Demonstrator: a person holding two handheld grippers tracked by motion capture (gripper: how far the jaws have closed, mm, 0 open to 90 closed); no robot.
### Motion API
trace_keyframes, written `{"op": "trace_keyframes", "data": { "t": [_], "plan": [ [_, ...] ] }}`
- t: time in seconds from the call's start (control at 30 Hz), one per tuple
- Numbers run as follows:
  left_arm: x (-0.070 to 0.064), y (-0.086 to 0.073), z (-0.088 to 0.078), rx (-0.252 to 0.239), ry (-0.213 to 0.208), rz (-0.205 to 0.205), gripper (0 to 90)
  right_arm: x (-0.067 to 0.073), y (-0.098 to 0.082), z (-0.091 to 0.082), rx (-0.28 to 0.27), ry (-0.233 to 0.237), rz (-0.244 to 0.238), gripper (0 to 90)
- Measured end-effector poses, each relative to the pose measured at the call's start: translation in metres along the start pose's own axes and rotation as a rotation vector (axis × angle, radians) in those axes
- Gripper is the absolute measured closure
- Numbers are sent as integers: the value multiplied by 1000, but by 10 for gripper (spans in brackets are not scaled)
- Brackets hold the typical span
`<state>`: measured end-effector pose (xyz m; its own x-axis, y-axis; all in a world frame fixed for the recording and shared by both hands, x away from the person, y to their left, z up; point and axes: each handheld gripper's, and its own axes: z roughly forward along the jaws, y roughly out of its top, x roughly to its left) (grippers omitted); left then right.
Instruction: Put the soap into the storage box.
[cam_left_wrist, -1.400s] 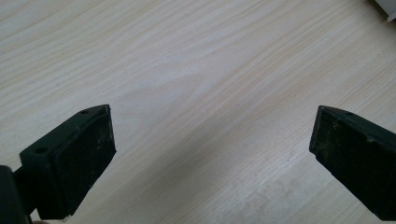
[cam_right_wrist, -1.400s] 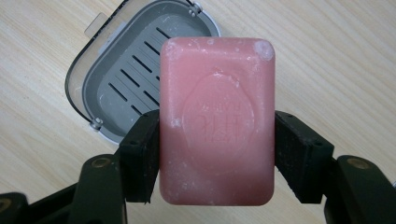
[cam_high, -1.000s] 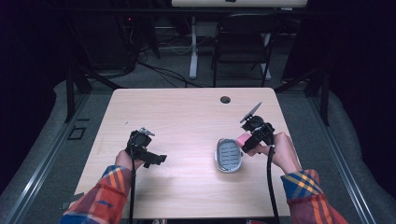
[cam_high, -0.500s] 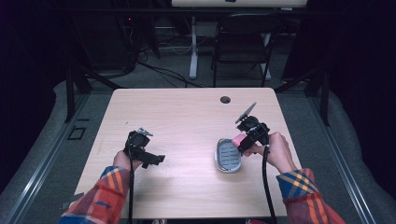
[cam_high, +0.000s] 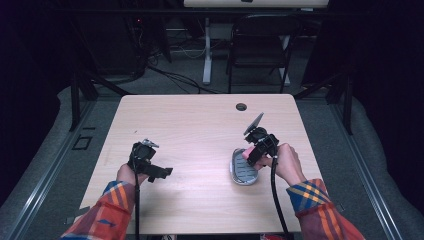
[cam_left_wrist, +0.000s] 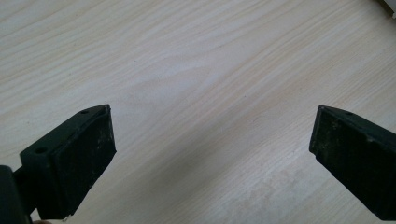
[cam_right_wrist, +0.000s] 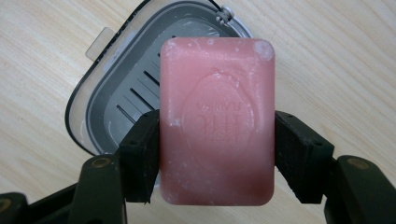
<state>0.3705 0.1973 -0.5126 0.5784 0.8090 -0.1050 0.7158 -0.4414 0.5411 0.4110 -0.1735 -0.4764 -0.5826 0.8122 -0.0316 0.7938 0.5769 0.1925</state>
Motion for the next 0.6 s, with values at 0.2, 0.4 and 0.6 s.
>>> {"op": "trace_keyframes", "data": {
  "t": [0.2,0.4,0.6],
  "plan": [
    [0,-1,-1,0,1,-3,3,5,5,10,13,-13,15,370],
    [0,0,0,3,-2,1,3,9,6,15,14,16,45,367],
    [1,-1,0,3,-2,-1,3,12,4,9,7,74,50,364]
  ]
}}
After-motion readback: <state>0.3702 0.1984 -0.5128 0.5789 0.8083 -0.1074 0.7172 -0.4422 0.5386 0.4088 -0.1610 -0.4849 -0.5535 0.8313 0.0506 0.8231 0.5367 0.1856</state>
